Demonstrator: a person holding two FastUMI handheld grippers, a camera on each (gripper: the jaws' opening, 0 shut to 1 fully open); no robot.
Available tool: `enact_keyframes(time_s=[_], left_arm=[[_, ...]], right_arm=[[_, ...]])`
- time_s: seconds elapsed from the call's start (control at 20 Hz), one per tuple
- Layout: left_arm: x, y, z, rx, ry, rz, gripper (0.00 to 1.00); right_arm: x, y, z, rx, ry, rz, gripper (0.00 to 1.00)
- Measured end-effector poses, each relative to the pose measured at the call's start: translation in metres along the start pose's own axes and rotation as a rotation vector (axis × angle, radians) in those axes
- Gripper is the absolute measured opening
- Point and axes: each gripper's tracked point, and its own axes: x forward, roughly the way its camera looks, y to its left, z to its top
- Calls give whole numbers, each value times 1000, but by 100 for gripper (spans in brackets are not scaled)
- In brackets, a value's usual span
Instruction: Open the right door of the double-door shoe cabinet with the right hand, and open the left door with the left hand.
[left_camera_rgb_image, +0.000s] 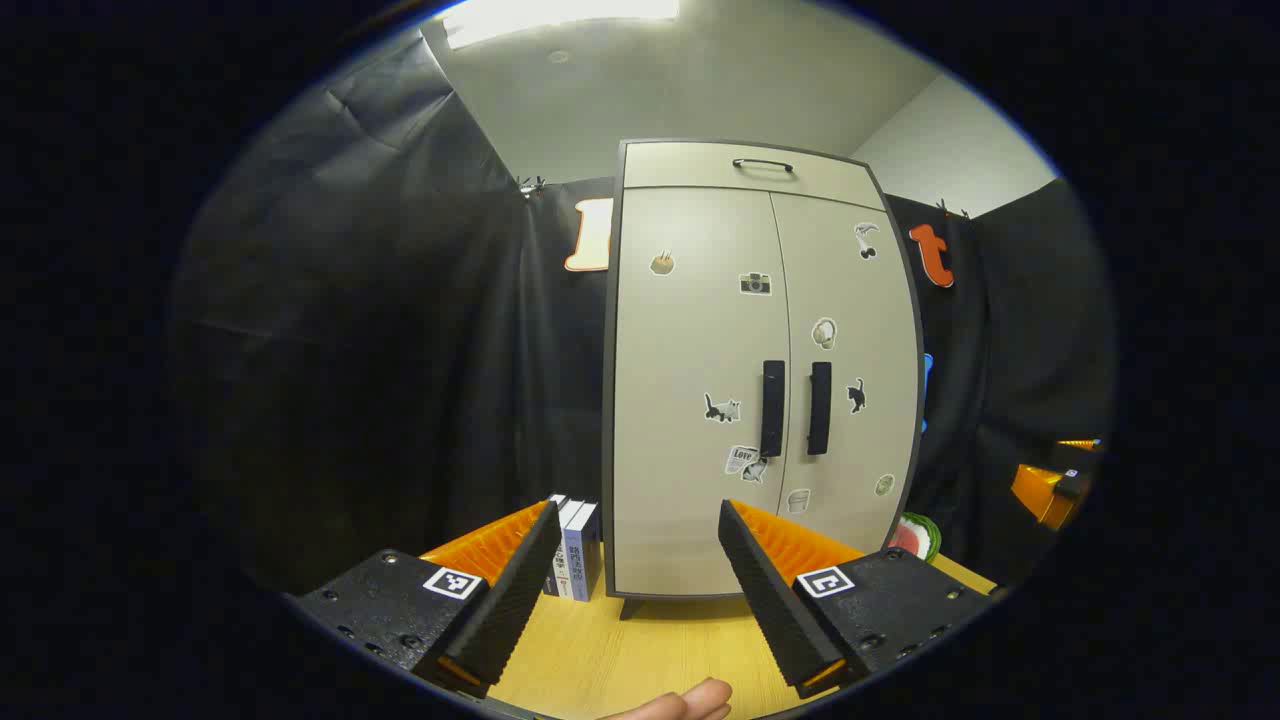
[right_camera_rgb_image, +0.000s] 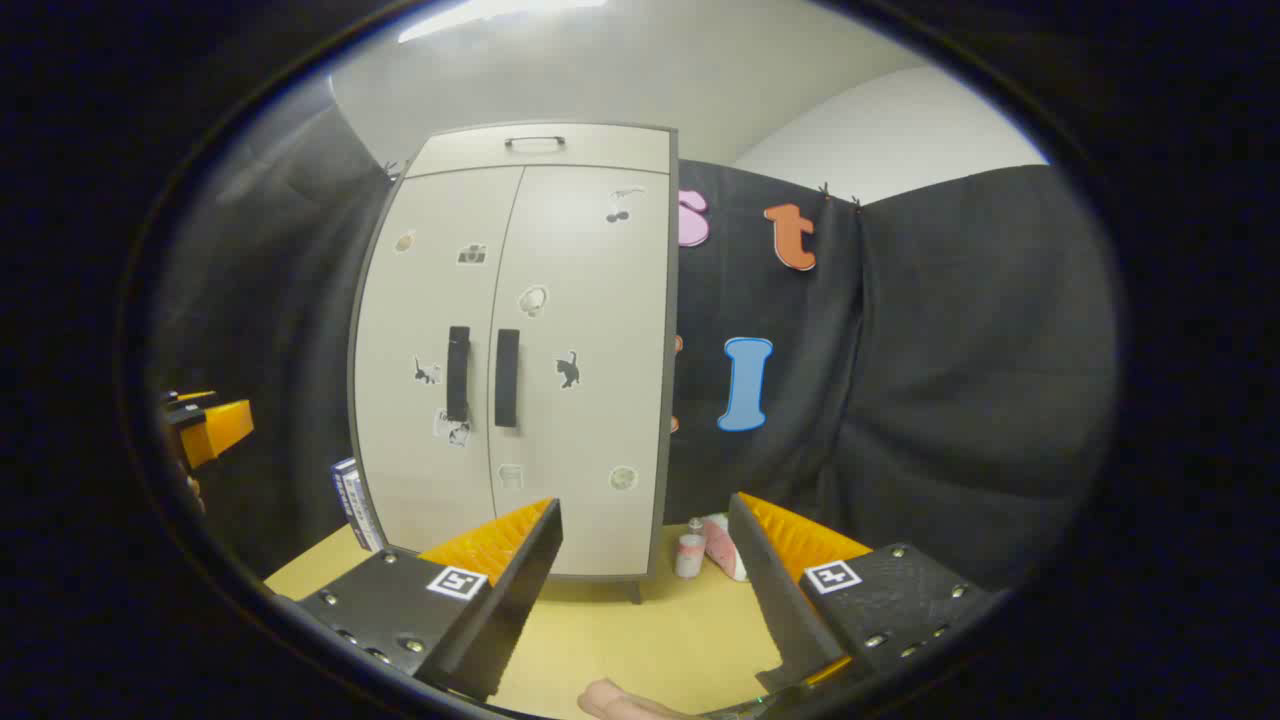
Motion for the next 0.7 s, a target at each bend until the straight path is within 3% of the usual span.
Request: enact_keyframes(time_s=[0.1,0.15,0.2,0.35,0.5,0.55,0.7], left_arm=[[-2,-1,0,23,-12,-3,98],[-2,-1,1,30,-18,1,99],[-3,-2,2,28,-25,3,98],[-6,-5,8,11,-48,8,99],[-9,-8,11,4,-55,0,99],[-11,-9,11,3,-56,-3,98],[-12,-9,14,10,-65,-8,98]], right_arm=[[-2,-2,5,2,-16,12,99],[-3,-2,7,2,-21,19,96],[-5,-2,7,3,-24,25,99],[-6,-4,7,10,-26,31,96],[-4,-12,5,12,-27,12,99],[-4,-11,6,19,-25,17,96],[-7,-7,4,43,-6,46,99]])
